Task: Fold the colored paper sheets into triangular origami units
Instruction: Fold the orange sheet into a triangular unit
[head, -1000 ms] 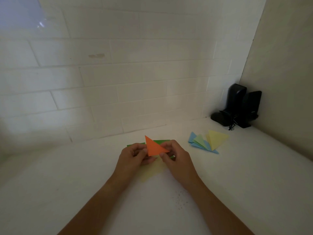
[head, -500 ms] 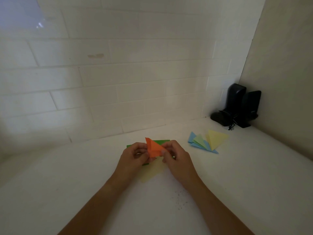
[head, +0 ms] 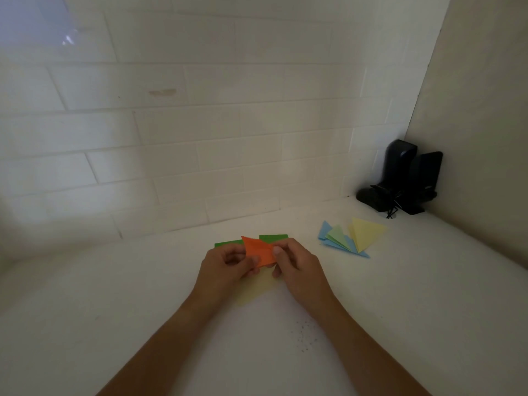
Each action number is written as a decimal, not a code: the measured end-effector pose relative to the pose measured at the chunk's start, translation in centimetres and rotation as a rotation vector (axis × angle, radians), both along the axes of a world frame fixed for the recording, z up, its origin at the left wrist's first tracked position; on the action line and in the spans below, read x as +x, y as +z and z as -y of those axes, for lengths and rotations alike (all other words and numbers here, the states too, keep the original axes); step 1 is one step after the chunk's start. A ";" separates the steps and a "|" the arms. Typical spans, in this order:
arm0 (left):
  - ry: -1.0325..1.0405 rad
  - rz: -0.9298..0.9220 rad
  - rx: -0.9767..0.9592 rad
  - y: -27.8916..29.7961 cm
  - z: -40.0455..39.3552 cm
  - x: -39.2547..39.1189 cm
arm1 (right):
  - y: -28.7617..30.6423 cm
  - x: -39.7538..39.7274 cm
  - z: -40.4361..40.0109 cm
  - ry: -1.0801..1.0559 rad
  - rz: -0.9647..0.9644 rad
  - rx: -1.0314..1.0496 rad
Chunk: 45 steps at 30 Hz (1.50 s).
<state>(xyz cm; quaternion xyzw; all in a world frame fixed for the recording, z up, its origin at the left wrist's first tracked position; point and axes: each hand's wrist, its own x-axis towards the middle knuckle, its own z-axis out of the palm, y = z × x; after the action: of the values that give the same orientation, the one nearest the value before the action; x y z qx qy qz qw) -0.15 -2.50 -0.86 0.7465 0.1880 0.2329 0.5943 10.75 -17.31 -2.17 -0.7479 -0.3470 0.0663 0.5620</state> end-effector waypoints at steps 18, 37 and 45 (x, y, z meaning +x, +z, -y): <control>-0.083 -0.009 -0.039 0.2 0.2 -0.2 | -0.1 0.3 0.0 0.047 0.003 0.005; -0.052 -0.035 -0.051 0.0 0.4 0.1 | 0.1 0.1 0.1 0.042 0.051 -0.044; -0.042 -0.056 -0.015 -0.1 0.4 0.2 | 0.0 0.2 0.1 0.045 0.047 -0.036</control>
<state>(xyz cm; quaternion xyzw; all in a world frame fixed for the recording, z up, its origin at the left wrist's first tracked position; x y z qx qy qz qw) 0.04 -2.88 -0.99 0.7519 0.1908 0.1981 0.5991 10.96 -17.44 -2.18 -0.7512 -0.3759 0.0675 0.5384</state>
